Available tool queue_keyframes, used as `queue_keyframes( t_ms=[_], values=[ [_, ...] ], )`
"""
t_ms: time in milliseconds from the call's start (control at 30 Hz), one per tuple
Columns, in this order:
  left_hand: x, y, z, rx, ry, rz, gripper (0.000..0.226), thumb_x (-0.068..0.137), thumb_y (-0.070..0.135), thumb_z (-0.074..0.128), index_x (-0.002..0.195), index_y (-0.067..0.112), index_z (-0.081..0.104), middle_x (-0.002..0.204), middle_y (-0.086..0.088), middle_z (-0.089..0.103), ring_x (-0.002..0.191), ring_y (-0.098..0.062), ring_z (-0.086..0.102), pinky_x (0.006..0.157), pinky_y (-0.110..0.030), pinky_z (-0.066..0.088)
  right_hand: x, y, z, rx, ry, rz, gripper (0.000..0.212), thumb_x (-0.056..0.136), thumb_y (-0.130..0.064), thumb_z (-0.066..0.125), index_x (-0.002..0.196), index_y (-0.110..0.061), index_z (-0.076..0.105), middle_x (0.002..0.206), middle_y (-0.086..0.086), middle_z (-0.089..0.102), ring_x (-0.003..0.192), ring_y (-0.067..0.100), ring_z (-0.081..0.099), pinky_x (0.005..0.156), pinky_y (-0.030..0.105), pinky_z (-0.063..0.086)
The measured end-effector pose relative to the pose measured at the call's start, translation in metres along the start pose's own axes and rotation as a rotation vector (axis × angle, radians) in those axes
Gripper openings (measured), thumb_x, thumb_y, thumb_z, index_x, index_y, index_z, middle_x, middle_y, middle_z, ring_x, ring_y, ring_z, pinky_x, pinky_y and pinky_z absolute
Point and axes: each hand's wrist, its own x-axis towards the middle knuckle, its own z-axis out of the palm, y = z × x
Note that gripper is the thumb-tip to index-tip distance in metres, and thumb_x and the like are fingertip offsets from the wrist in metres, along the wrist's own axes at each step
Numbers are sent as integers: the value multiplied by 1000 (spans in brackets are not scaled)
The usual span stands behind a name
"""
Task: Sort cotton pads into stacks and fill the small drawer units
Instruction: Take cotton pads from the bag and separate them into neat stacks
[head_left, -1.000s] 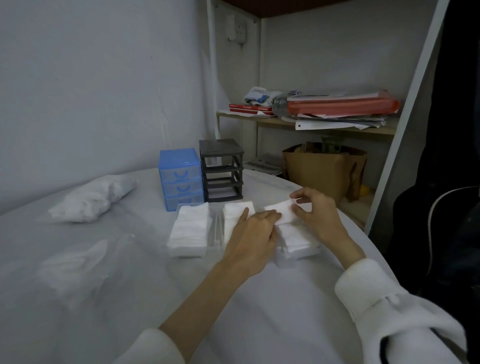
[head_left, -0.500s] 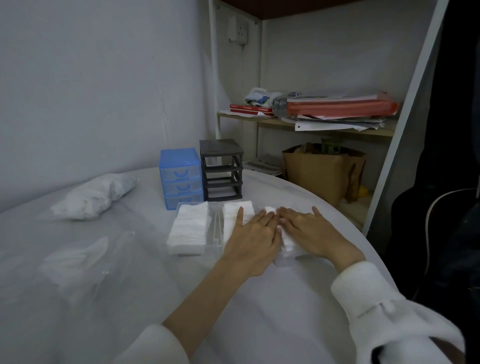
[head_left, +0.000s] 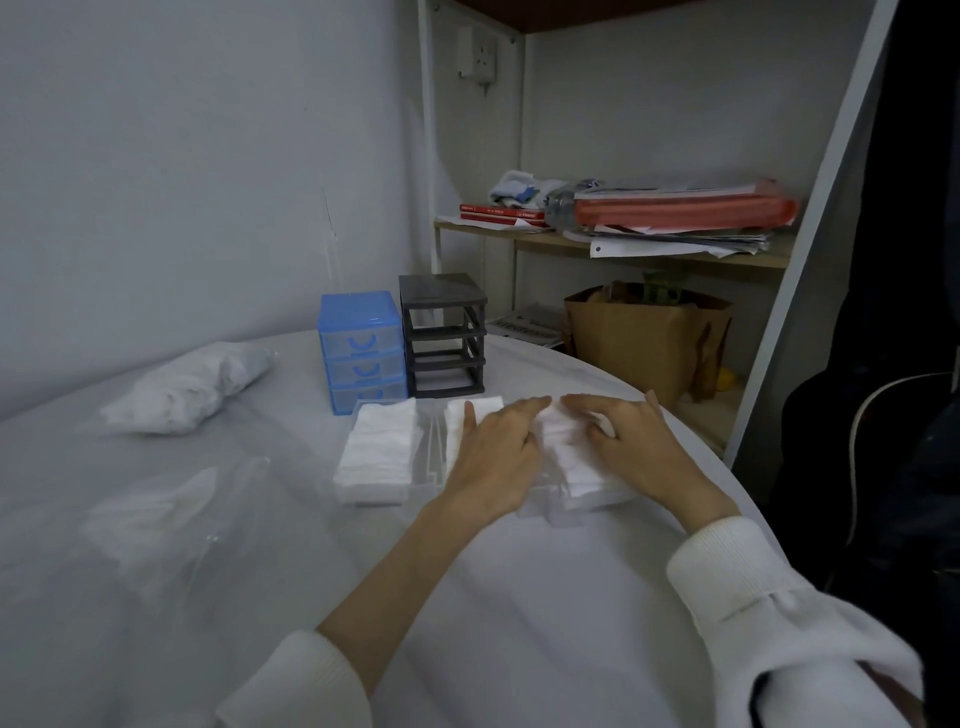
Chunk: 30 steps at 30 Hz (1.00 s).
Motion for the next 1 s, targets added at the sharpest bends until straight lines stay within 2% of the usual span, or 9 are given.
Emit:
queue_keyframes(
  t_ms=[133, 233, 400, 500, 600, 667, 733, 867, 1000],
  values=[
    [-1, 1, -5, -43, 74, -27, 53, 94, -6, 28, 140, 17, 43, 143, -2, 46, 136, -14, 32, 116, -29, -9, 0, 3, -3, -8, 72, 5, 35, 94, -7, 47, 123, -23, 60, 131, -6, 57, 123, 14, 48, 115, 43, -2],
    [-2, 1, -4, -17, 53, -16, 45, 99, 3, 30, 140, 17, 42, 144, -1, 45, 135, -14, 34, 116, -29, -5, 0, 6, -2, 13, 57, -9, 32, 95, -8, 46, 118, -23, 63, 127, -7, 60, 121, 12, 50, 115, 41, -2],
    [-3, -5, 2, 61, -69, -7, 44, 97, 4, 31, 138, 12, 44, 143, -6, 45, 130, -23, 40, 113, -31, 23, -1, 9, 2, 28, 35, -17, 34, 97, -8, 43, 118, -24, 63, 127, -9, 60, 122, 11, 50, 115, 41, -1],
    [-2, -4, -2, -26, 24, -23, 45, 96, 0, 33, 136, 14, 47, 141, -3, 47, 129, -20, 42, 107, -28, 32, -1, 2, -1, -54, 60, -25, 35, 99, -15, 40, 130, -25, 54, 137, -9, 51, 129, 9, 43, 116, 39, -2],
    [2, -7, -5, 52, 120, -33, 46, 96, 1, 34, 140, 14, 40, 147, -2, 39, 136, -17, 32, 114, -30, 22, 0, -12, 6, -201, -71, -46, 43, 102, -27, 30, 145, -23, 32, 152, -7, 29, 140, 7, 25, 116, 38, -2],
    [4, -14, -3, 208, 58, -70, 48, 100, 11, 31, 148, 12, 23, 156, -3, 21, 144, -14, 14, 119, -33, 7, 1, -18, 16, -237, -193, -53, 48, 103, -30, 22, 149, -21, 17, 157, -5, 13, 144, 7, 11, 116, 35, -1],
    [5, -21, 2, 301, -57, -122, 51, 103, 23, 24, 150, 11, 9, 159, -3, 7, 146, -14, 2, 119, -36, 1, 1, -19, 22, -244, -274, -43, 49, 103, -29, 17, 150, -19, 8, 158, -3, 4, 145, 7, 3, 116, 32, -1],
    [6, -25, 5, 358, -212, -166, 53, 104, 32, 16, 150, 9, 2, 159, -4, 0, 146, -15, -2, 119, -36, 1, 2, -17, 23, -234, -389, 10, 50, 104, -31, 14, 150, -19, 1, 158, -2, -6, 145, 9, -4, 116, 30, -1],
    [6, -24, 4, 376, -210, -152, 54, 103, 33, 15, 150, 10, 1, 159, -4, -1, 146, -15, -3, 119, -38, -1, 1, -18, 22, -201, -367, 7, 50, 104, -32, 16, 150, -21, 4, 158, -4, -3, 145, 8, -2, 115, 30, -3]
  ],
)
